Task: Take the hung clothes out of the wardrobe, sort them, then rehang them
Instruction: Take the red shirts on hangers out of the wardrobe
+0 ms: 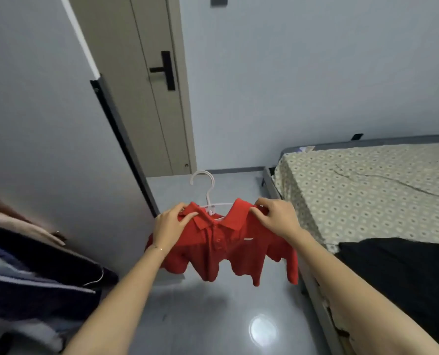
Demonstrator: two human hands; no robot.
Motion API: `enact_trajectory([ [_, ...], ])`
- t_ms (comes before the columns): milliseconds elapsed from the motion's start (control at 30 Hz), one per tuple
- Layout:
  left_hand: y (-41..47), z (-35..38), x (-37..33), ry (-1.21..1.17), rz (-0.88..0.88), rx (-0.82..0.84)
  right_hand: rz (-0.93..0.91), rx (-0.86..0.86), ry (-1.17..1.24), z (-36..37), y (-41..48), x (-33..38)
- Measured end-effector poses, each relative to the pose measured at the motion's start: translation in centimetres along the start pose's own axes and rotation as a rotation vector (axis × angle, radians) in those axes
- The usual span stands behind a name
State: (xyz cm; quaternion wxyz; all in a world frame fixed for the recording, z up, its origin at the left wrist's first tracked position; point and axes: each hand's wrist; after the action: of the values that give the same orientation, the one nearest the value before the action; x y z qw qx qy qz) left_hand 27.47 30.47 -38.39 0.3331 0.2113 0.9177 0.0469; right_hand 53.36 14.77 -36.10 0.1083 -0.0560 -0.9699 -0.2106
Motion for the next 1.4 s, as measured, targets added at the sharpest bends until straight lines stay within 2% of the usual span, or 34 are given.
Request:
enact_trajectory([
  [333, 2.7, 13.5, -18.0, -0.049, 0.277, 0.269, 0.437, -0.094, -0.101, -8.7, -11.7, -12.9],
  [767, -0.4, 31.0, -43.1, -0.222, 0.706, 0.706, 1.047, -0.227, -0.339, -19.4, -27.1, -23.4],
  [1000, -2.7, 37.1, -52.9, -0.258, 0.901, 0.863, 1.249, -0.378, -0.403, -22.5, -31.9, -26.4],
  [1400, -9.1, 45.8, -65.2, -0.289, 1.006, 1.053, 1.518, -0.397, -0.475, -26.0, -39.0, -33.0],
])
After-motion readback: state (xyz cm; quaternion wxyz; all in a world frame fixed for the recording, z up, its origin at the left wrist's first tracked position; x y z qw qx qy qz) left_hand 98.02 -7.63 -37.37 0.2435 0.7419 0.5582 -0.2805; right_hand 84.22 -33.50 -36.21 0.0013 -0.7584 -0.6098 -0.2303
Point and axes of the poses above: each hand's wrist, its own y-axis towards the middle knuckle, its own z-axis out of the palm, x = y × z, and after that the axes turned 10 degrees about -z, right-handed
